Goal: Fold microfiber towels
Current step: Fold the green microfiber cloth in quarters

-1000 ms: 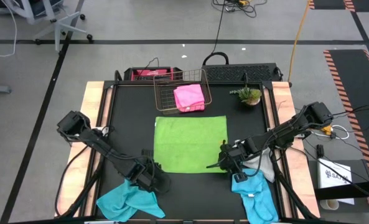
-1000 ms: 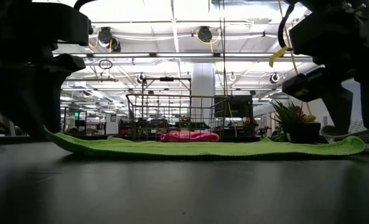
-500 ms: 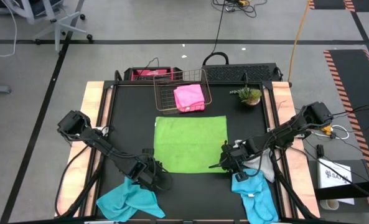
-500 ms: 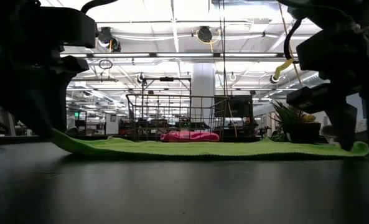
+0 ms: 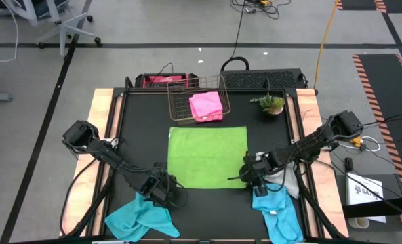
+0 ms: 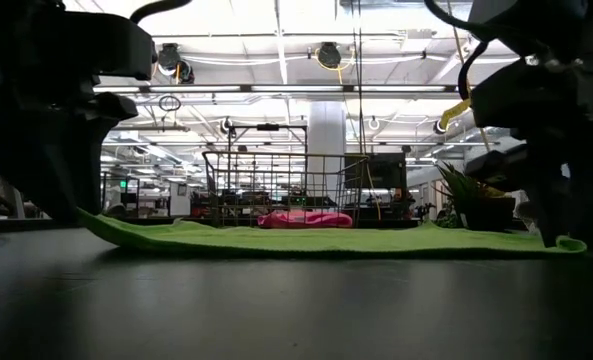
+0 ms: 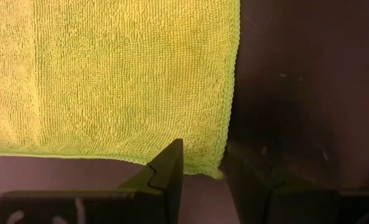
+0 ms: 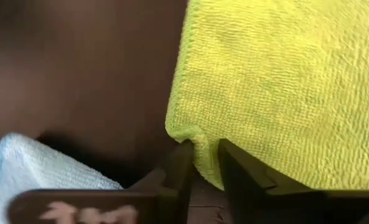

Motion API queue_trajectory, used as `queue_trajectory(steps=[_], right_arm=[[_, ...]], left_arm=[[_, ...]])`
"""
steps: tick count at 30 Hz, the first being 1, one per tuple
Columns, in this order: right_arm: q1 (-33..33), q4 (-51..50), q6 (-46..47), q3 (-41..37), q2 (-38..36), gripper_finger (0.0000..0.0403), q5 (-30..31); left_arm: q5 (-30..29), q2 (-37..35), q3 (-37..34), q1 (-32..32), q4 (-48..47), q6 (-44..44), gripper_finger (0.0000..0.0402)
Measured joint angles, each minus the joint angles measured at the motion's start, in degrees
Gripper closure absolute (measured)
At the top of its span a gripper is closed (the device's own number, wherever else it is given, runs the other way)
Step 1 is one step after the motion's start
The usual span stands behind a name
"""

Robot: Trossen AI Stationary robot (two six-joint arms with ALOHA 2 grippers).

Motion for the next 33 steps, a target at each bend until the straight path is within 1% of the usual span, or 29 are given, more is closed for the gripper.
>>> queue_trajectory(steps=[3,4,6,9,12,13,16,20,26,33], right_arm=[[0.00,0.04,4.67,-0.04,0.00,0.0386,-0.09],[0.00,0.26,5.96,-0.07,0.01,0.0394,-0.12],[0.02,0.99,8.51,-0.08,0.03,0.0395,-0.14],[0.02,3.37,11.89,-0.17,0.13,0.0399,-0.21],[0.04,5.29,13.78,-0.17,0.13,0.0400,-0.15],[0.04,5.63,14.33,-0.17,0.13,0.0400,-0.15],[0.02,6.47,15.16,-0.15,0.13,0.0401,-0.13],[0.04,6.43,17.16,-0.17,0.13,0.0402,-0.09],[0.04,6.61,20.73,-0.15,0.13,0.0402,-0.04],[0.04,11.35,22.63,-0.15,0.12,0.0402,0.09]], left_arm=[[-0.01,0.00,0.00,0.00,0.01,-1.17,0.0284],[0.00,0.00,0.02,0.00,0.00,-1.93,0.0285],[0.03,0.00,0.00,0.03,-0.02,-3.92,0.0293],[0.73,0.00,0.01,0.27,-0.02,-8.54,0.0327],[4.37,0.00,0.02,0.94,-0.03,-12.80,0.0380],[5.47,0.00,0.00,1.18,-0.01,-14.12,0.0390],[6.01,0.00,0.00,1.44,0.00,-16.72,0.0390],[6.58,0.00,0.00,1.59,-0.02,-17.05,0.0397],[13.09,0.00,0.00,3.16,0.12,-22.19,0.0398],[14.07,0.00,0.01,4.37,1.52,-25.46,0.0398]])
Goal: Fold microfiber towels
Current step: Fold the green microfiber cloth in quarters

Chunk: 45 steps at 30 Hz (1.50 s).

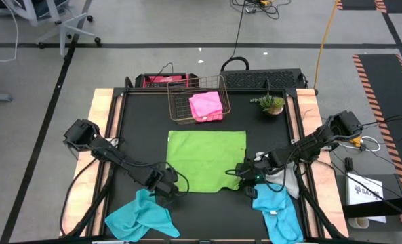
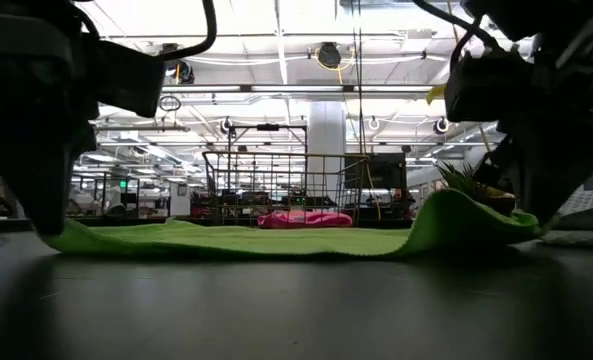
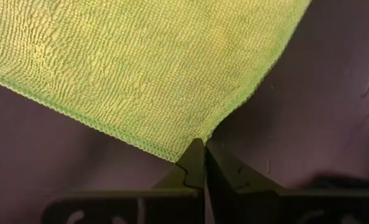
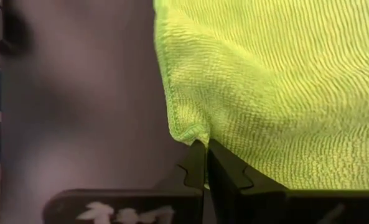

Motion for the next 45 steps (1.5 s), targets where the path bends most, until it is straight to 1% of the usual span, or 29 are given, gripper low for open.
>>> queue_trajectory(steps=[5,10,14,18,21,24,29,33,36,39,42,45], right_arm=[[0.00,3.12,3.00,0.09,-0.01,0.0402,1.24],[0.00,3.29,4.75,0.09,-0.01,0.0403,1.26],[0.00,3.28,4.79,0.09,-0.01,0.0403,0.03],[0.00,3.29,6.05,0.09,-0.01,0.0403,-1.55],[0.00,3.79,8.94,0.09,-0.05,0.0403,-1.96],[0.00,6.19,12.63,0.09,-0.07,0.0403,-2.11],[0.00,11.78,18.95,0.09,-0.09,0.0403,-3.50],[0.33,14.01,20.41,0.09,-1.25,0.0403,-3.43],[0.37,11.62,21.13,0.11,-3.20,0.0403,-3.33],[0.25,7.87,23.90,0.11,-5.67,0.0403,-2.49],[-0.20,4.40,29.76,0.11,-8.56,0.0403,-0.02],[-0.52,2.71,31.29,0.11,-11.43,0.0403,2.22]], left_arm=[[2.49,0.00,0.02,1.01,2.77,-0.64,0.0399],[4.79,0.00,1.74,1.99,1.90,-1.46,0.0400],[4.71,0.00,4.80,2.21,-4.77,-1.86,0.0400],[2.01,-0.01,8.60,2.50,-14.19,-1.39,0.0401],[0.00,-0.02,11.41,3.27,-19.02,-1.46,0.0401],[-0.61,-0.02,13.53,4.54,-20.94,-1.72,0.0401],[0.89,-0.04,15.38,7.05,-23.41,-3.23,0.0401],[0.79,-0.18,15.68,8.50,-25.61,-2.45,0.0401],[0.52,-0.72,15.68,9.50,-26.83,-1.80,0.0401],[-0.20,-0.73,15.68,10.62,-26.68,-1.38,0.0401],[-2.20,-1.42,15.71,12.21,-26.46,-1.31,0.0401],[-5.00,-1.77,15.68,14.26,-26.62,-0.68,0.0401]])
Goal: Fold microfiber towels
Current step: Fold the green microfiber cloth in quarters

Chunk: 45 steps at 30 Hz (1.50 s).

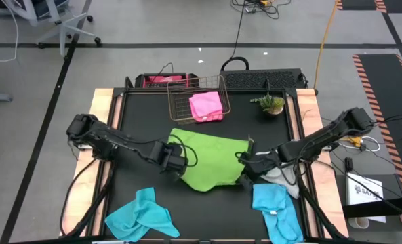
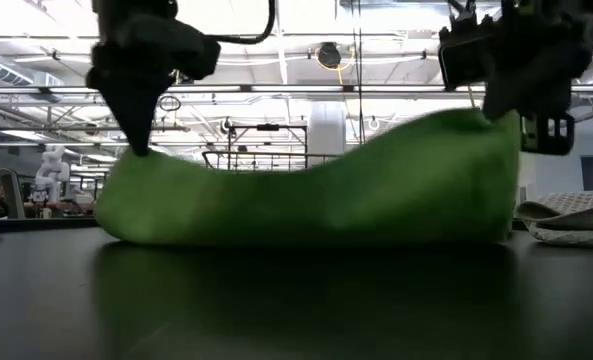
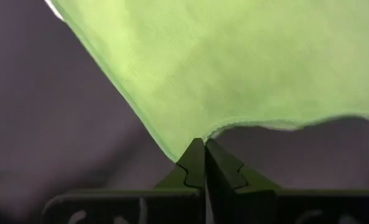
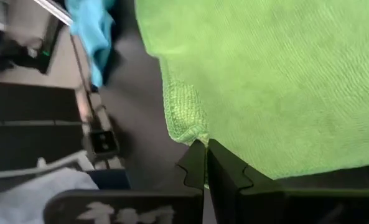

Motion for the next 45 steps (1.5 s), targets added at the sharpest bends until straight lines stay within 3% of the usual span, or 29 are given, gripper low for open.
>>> queue_trajectory(steps=[6,11,19,25,36,45], right_arm=[[-0.67,-3.30,0.13,0.04,-3.66,0.0403,5.30],[-1.21,-11.79,2.83,0.02,-4.59,0.0403,9.47],[-4.06,-22.85,5.27,0.00,-4.61,0.0403,9.83],[-8.09,-21.71,1.85,0.00,-4.66,0.0403,12.53],[-15.50,-23.37,-5.39,0.00,-4.66,0.0403,12.75],[-19.57,-25.25,-9.48,0.00,-4.66,0.0403,12.67]], left_arm=[[-4.41,-1.56,0.00,5.64,0.55,4.00,0.0401],[-5.79,-1.72,0.00,10.34,-0.52,6.82,0.0401],[-6.32,-1.70,0.00,15.83,-0.82,11.02,0.0401],[-6.29,-1.66,-1.27,17.73,3.55,13.33,0.0401],[-6.21,-1.64,-6.94,20.08,6.81,12.91,0.0397],[-6.68,-1.64,-10.57,20.96,15.19,14.82,0.0393]])
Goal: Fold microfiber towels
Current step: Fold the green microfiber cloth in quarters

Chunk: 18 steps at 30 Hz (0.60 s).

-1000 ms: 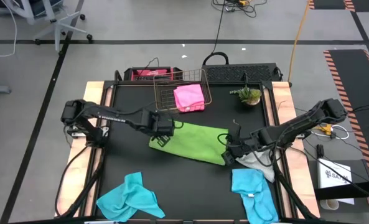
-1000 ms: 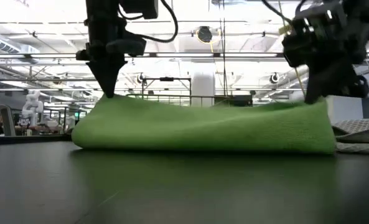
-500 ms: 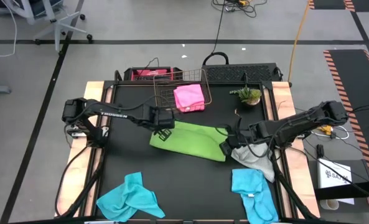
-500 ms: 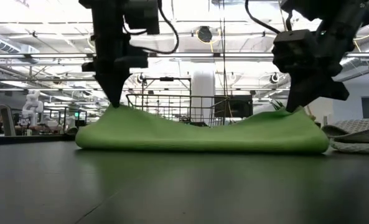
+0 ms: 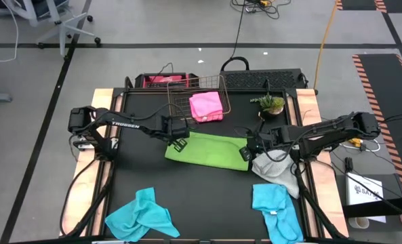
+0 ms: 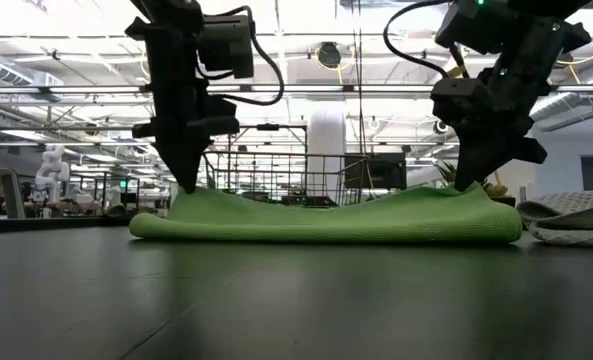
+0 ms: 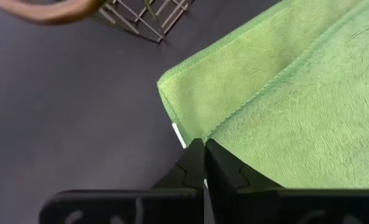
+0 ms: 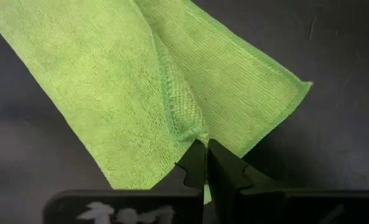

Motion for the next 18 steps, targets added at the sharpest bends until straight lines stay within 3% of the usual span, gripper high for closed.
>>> queue_trajectory(steps=[13,18], right_arm=[[-2.96,0.02,-5.85,0.00,0.02,0.0401,0.17],[-2.95,-0.55,-6.86,0.00,0.02,0.0372,0.13]], left_arm=[[-1.49,0.02,-0.80,1.66,-0.10,1.96,0.0383],[-1.41,0.02,-0.80,1.90,-0.11,4.68,0.0382]])
